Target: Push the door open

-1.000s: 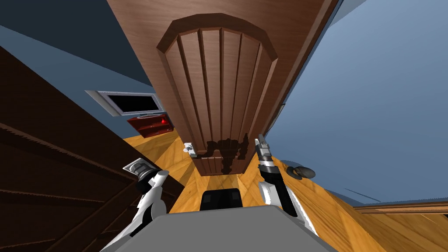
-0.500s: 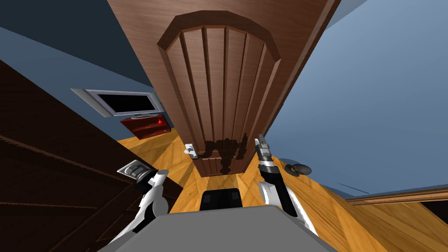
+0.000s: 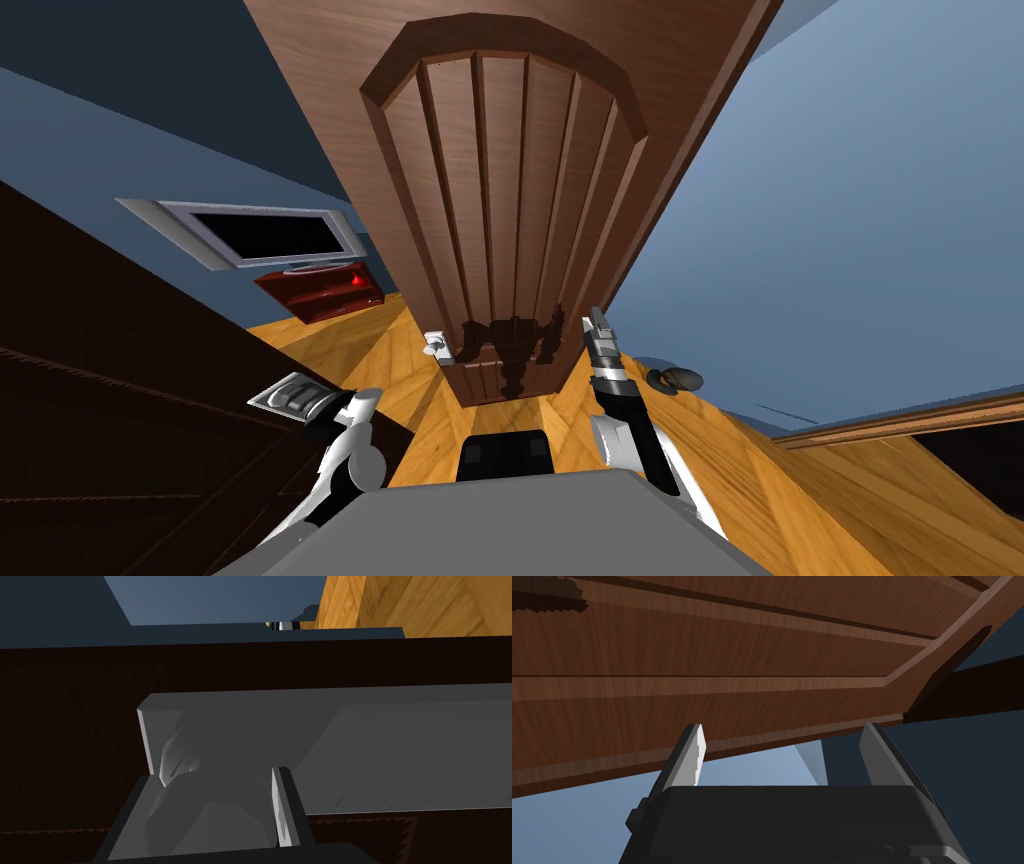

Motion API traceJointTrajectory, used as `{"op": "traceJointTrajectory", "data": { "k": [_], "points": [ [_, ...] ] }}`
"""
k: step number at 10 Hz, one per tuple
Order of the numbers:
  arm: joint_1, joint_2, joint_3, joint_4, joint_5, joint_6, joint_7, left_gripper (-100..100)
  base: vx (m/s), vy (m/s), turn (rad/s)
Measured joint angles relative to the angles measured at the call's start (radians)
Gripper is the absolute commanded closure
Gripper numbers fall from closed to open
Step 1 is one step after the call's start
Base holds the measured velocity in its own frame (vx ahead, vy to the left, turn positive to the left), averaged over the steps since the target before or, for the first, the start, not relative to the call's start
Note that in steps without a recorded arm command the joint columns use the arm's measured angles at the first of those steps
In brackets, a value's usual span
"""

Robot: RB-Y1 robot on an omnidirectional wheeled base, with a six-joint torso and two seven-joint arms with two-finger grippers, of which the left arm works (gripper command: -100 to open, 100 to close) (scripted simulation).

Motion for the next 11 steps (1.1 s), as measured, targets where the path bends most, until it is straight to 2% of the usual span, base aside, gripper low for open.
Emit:
{"op": "traceJointTrajectory", "data": {
  "k": [1,2,3,4,5,7,9,10,11],
  "points": [
    [0.006,-0.011,0.005,-0.018,0.002,-0.002,-0.007,100,0.016,0.027,-0.008],
    [0.007,-0.013,0.007,-0.021,0.002,-0.005,-0.008,100,0.011,0.029,-0.039],
    [0.001,-0.005,0.014,-0.003,0.004,-0.015,-0.008,100,0.017,0.057,-0.082],
    [-0.008,0.009,0.023,0.03,0.006,-0.035,-0.007,100,0.009,0.056,-0.041],
    [-0.008,0.002,0.031,0.02,0.009,-0.038,-0.013,100,-0.002,0.068,-0.048],
    [-0.029,-0.008,0.059,0.022,0.017,-0.059,-0.044,100,0.009,0.103,-0.093],
    [-0.04,0.009,0.086,0.053,0.026,-0.082,-0.058,100,0.029,0.091,-0.051],
    [-0.044,0.006,0.094,0.046,0.027,-0.089,-0.066,100,0.007,0.034,0.009],
    [-0.043,-0.001,0.098,0.026,0.029,-0.084,-0.075,100,-0.006,0.079,-0.104]
  ]
}}
